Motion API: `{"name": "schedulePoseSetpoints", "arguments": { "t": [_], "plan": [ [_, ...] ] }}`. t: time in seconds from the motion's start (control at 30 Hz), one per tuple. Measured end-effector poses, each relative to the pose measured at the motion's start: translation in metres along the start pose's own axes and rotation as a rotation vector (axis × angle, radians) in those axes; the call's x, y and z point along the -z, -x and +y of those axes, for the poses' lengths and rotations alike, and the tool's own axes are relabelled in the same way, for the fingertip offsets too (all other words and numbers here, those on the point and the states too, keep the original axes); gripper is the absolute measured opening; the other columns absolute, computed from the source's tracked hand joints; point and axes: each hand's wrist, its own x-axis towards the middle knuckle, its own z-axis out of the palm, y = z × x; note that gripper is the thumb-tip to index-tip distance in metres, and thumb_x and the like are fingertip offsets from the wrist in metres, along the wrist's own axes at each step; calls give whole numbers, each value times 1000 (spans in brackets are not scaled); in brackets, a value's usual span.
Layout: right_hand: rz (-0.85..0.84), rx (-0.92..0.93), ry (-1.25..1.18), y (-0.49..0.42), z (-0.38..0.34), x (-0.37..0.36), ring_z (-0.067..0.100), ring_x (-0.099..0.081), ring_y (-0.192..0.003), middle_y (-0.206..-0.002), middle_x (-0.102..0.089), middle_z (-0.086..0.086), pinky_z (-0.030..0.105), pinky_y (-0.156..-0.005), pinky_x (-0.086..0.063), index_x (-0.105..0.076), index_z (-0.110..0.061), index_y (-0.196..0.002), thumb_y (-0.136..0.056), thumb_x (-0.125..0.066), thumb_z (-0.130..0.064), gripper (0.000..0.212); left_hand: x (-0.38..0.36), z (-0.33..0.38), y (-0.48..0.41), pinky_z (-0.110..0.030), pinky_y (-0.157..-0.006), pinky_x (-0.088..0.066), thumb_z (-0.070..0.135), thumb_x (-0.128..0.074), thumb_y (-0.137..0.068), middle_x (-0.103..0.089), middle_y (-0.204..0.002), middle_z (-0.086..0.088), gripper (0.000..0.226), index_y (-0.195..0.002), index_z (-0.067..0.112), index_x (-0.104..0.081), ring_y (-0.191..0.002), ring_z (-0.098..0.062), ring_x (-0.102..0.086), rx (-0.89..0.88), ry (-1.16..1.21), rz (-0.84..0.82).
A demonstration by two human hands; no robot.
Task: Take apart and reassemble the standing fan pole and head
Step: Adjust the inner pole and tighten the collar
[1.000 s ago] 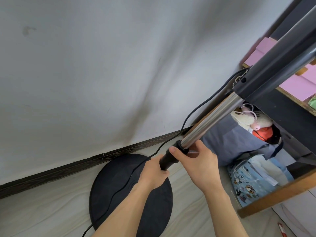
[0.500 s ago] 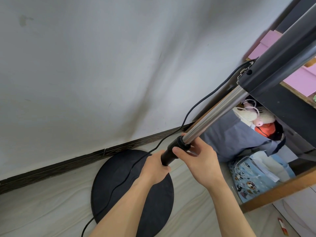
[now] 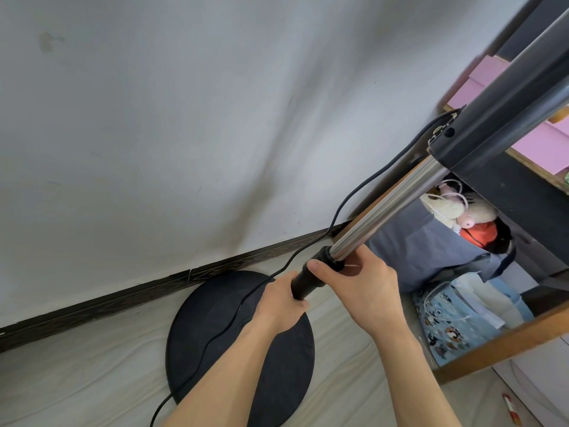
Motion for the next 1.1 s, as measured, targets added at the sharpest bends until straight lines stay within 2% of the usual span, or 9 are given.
{"name": "schedulePoseSetpoints", "arguments": {
  "t": [0.1,0.27,0.43,0.6,0.77,0.87,0.93,1.07,1.1],
  "plan": [
    [-127,33,-60,-1,1,5,2,-66,-102,-101,-73,-19,21,-89,-52,-62,-44,-97,-82,-80,-31,27,2,2,1,-37,-72,-57,13,-63,-79,-67,-87,2,32,-105,32,-60,-76,-18,-64,-4,-8,-1],
    [12,14,27,3,-7,2,-7,-64,-83,-87,-70,-20,6,-62,-46,-64,-33,-94,-74,-82,-48,31,4,5,3,-37,-69,-53,10,-61,-79,-68,-87,-2,30,-103,29,-61,-74,-21,-63,0,-11,-12],
    [-121,32,-31,1,-3,4,1,-65,-102,-103,-70,-19,20,-88,-52,-59,-43,-100,-83,-79,-30,30,5,7,5,-34,-68,-51,9,-62,-80,-67,-89,0,34,-107,30,-60,-78,-20,-63,-3,-17,-15],
    [4,24,28,0,-6,4,-10,-65,-83,-86,-73,-19,2,-66,-47,-68,-32,-92,-73,-84,-45,28,5,8,5,-29,-63,-43,9,-61,-80,-65,-86,2,31,-99,33,-57,-73,-17,-58,4,-18,-13],
    [-151,26,-39,0,-1,9,2,-68,-100,-101,-74,-16,24,-91,-54,-66,-41,-99,-82,-81,-27,26,6,8,5,-32,-71,-51,9,-63,-81,-66,-91,2,38,-110,33,-58,-81,-16,-62,0,-7,-16],
    [-38,30,34,0,-4,7,-6,-67,-86,-88,-74,-18,8,-74,-51,-71,-32,-95,-75,-84,-38,25,6,7,5,-37,-76,-54,10,-63,-80,-67,-92,1,37,-109,34,-58,-84,-20,-63,3,-2,-14],
    [9,15,65,1,-5,5,-5,-67,-85,-87,-73,-17,6,-67,-47,-69,-31,-95,-73,-84,-46,31,5,7,5,-34,-73,-52,10,-63,-80,-67,-91,1,35,-104,34,-57,-82,-20,-62,0,-6,-15],
    [-136,18,-31,0,0,5,4,-66,-105,-107,-72,-15,21,-92,-53,-64,-37,-106,-84,-79,-28,29,5,6,3,-34,-76,-52,8,-65,-82,-67,-93,0,38,-109,33,-56,-84,-20,-62,-9,-8,-23],
    [-134,19,-24,0,0,6,4,-66,-104,-106,-73,-15,21,-92,-53,-65,-36,-107,-84,-79,-27,29,4,6,3,-33,-75,-52,8,-65,-82,-67,-93,0,38,-109,33,-56,-83,-20,-62,-9,-10,-22]
  ]
}}
